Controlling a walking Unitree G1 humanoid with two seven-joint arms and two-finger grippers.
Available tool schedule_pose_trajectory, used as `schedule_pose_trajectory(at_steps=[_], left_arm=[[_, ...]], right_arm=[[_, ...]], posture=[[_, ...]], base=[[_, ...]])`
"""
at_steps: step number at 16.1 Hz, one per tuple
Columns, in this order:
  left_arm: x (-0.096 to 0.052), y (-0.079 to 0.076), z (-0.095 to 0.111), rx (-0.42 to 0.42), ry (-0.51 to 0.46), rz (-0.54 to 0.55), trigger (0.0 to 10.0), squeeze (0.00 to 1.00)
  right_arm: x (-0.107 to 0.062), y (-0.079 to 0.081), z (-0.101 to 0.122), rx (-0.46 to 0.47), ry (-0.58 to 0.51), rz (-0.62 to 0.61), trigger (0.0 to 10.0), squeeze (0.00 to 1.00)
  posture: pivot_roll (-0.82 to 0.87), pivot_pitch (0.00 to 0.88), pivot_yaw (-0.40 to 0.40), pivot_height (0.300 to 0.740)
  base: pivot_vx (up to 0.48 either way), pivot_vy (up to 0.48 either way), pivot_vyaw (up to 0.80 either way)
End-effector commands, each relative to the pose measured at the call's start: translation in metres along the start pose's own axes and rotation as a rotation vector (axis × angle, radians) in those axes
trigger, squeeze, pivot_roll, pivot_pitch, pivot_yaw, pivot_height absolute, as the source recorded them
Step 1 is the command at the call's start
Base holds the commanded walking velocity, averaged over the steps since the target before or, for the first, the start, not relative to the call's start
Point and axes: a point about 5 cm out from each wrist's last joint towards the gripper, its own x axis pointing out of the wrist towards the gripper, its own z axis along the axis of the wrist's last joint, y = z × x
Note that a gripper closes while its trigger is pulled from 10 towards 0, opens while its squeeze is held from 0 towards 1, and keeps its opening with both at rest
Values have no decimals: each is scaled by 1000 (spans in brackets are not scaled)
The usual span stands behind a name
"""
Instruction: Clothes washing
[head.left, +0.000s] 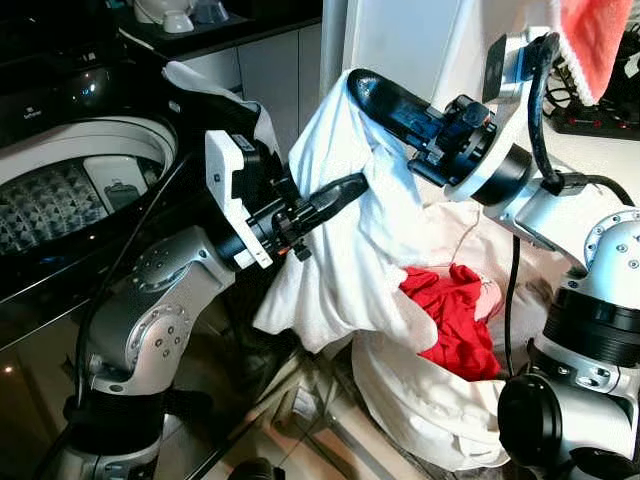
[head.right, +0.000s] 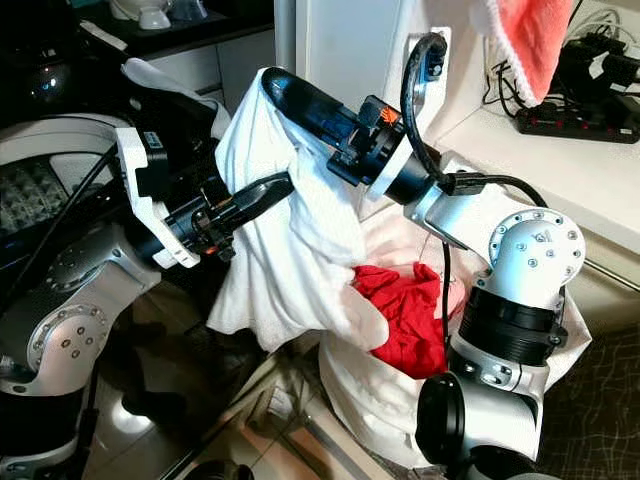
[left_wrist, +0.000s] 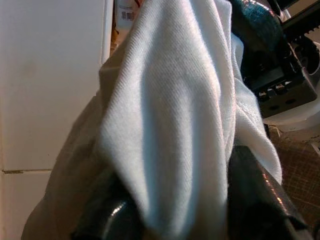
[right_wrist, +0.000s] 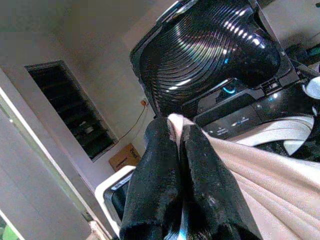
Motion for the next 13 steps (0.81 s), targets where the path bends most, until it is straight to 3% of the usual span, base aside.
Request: schedule_pose_trajectory(at_steps=[1, 8, 11, 12, 13], left_arm=[[0, -2, 2, 17, 2, -1, 0, 0], [-1, 0, 3, 32, 4, 1, 0, 0], [-2, 15, 9, 124, 12, 88, 0, 0], [-4, 29, 18, 211, 23, 163, 0, 0], [-7, 47, 36, 309, 14, 259, 0, 0]], right_arm=[[2, 7, 1, -15, -7, 32, 0, 0], [3, 8, -3, -9, 4, 34, 0, 0], [3, 9, -2, -29, -5, 33, 0, 0], [3, 9, 0, -58, -15, 20, 10000, 0], [2, 9, 2, -69, -28, 12, 10000, 0]], posture=[[27, 0, -32, 740], [24, 0, -22, 740], [21, 0, -20, 740], [19, 0, -18, 740], [16, 0, -12, 740]], base=[[0, 0, 0], [0, 0, 0], [0, 0, 0], [0, 0, 0], [0, 0, 0]])
